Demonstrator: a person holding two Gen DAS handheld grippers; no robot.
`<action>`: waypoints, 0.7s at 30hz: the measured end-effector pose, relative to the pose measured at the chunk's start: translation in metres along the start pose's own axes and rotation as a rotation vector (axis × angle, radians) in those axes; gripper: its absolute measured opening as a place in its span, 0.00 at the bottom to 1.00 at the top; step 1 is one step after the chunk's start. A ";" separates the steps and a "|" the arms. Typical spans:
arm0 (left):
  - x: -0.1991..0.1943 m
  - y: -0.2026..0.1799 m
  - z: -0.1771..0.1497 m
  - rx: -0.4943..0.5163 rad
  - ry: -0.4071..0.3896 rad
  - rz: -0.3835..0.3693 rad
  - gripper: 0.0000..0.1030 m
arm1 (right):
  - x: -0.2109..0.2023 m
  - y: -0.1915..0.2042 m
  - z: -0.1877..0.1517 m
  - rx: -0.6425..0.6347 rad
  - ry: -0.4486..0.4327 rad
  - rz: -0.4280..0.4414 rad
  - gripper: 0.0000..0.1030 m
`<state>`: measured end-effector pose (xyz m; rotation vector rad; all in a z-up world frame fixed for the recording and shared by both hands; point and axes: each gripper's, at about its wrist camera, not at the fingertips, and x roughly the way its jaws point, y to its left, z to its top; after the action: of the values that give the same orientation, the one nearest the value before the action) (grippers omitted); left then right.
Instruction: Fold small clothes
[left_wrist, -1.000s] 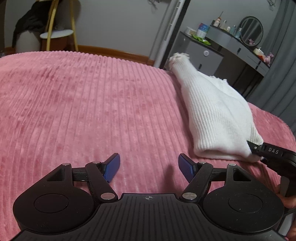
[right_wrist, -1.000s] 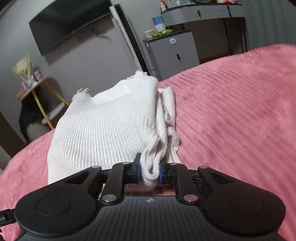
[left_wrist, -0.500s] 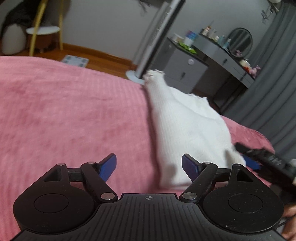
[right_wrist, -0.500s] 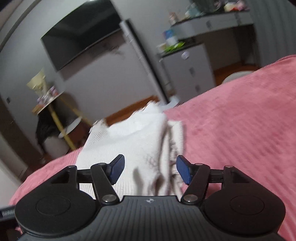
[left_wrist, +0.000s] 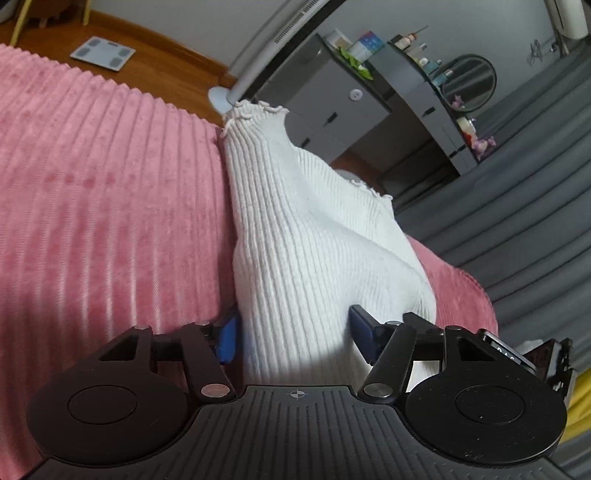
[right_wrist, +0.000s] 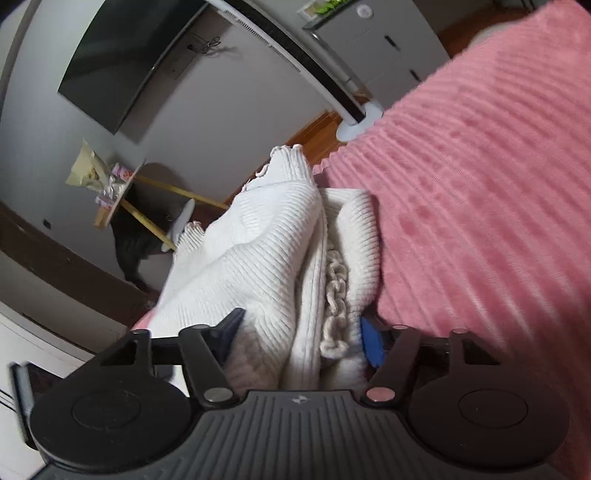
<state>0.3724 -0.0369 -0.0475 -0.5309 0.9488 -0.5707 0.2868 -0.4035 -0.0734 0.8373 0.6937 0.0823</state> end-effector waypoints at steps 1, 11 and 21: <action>0.003 -0.001 0.000 0.006 -0.009 0.000 0.63 | 0.003 0.000 0.001 0.006 -0.002 0.003 0.58; -0.065 -0.042 -0.006 0.189 -0.104 0.027 0.40 | -0.027 0.079 -0.023 -0.222 -0.097 -0.024 0.36; -0.139 -0.006 -0.069 0.252 -0.088 0.399 0.52 | -0.033 0.106 -0.100 -0.213 -0.034 -0.068 0.46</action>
<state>0.2480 0.0389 0.0058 -0.1324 0.8544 -0.2970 0.2222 -0.2766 -0.0273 0.6091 0.6684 0.0790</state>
